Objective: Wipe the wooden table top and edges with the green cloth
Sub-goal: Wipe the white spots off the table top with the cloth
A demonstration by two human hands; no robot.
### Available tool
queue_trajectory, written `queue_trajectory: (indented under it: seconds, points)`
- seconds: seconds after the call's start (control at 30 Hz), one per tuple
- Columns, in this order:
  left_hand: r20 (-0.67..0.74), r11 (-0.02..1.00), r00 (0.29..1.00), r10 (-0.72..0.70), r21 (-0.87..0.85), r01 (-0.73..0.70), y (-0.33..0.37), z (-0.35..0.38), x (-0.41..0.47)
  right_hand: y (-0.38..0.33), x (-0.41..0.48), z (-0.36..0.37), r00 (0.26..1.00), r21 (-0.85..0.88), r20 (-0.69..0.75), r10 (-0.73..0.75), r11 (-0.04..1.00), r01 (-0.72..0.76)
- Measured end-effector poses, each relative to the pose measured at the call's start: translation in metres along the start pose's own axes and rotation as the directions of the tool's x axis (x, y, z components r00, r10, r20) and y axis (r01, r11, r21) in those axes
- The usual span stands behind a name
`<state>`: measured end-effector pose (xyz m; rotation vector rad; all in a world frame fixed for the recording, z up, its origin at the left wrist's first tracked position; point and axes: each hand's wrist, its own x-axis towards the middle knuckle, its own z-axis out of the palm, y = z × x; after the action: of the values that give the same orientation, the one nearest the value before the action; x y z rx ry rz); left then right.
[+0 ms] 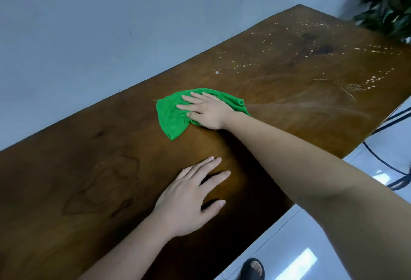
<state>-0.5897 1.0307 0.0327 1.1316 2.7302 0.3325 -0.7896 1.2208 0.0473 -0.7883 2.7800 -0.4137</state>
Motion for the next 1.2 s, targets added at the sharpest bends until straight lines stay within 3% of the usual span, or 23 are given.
queue_trajectory:
  seconds: [0.17,0.3,0.43,0.53,0.67,0.77,0.97,1.2]
  points:
    - [-0.007,1.0,1.0,-0.007,-0.005,0.007,-0.001,0.001,0.0,0.069,-0.009,-0.019,0.948,-0.016,-0.097,0.303,0.952,-0.306]
    - [0.008,1.0,1.0,-0.02,-0.003,0.02,0.001,0.001,0.0,0.128,-0.05,-0.027,0.83,0.023,-0.164,0.533,0.843,-0.537]
    - [0.02,0.999,0.999,-0.039,0.005,0.039,0.0,0.001,0.001,0.145,-0.101,-0.02,0.729,0.069,-0.198,0.655,0.751,-0.656]
    - [0.042,0.998,0.997,-0.06,0.002,0.06,0.0,0.001,0.002,0.103,-0.131,-0.003,0.734,0.044,-0.199,0.65,0.754,-0.656]
    - [0.054,0.998,0.996,-0.067,0.006,0.067,0.001,0.0,0.004,0.027,-0.17,0.031,0.877,-0.037,-0.177,0.447,0.887,-0.46]
    - [0.045,0.998,0.997,-0.062,0.011,0.061,0.001,0.001,0.006,0.003,-0.202,0.045,0.935,-0.075,-0.139,0.328,0.938,-0.34]
    - [0.034,0.998,0.998,-0.053,-0.021,0.054,0.009,0.0,0.035,0.034,-0.223,0.04,0.905,-0.008,-0.2,0.376,0.923,-0.385]
    - [0.022,0.999,0.999,-0.03,-0.015,0.03,0.013,-0.001,0.103,0.142,-0.233,0.001,0.826,0.022,-0.235,0.513,0.852,-0.523]
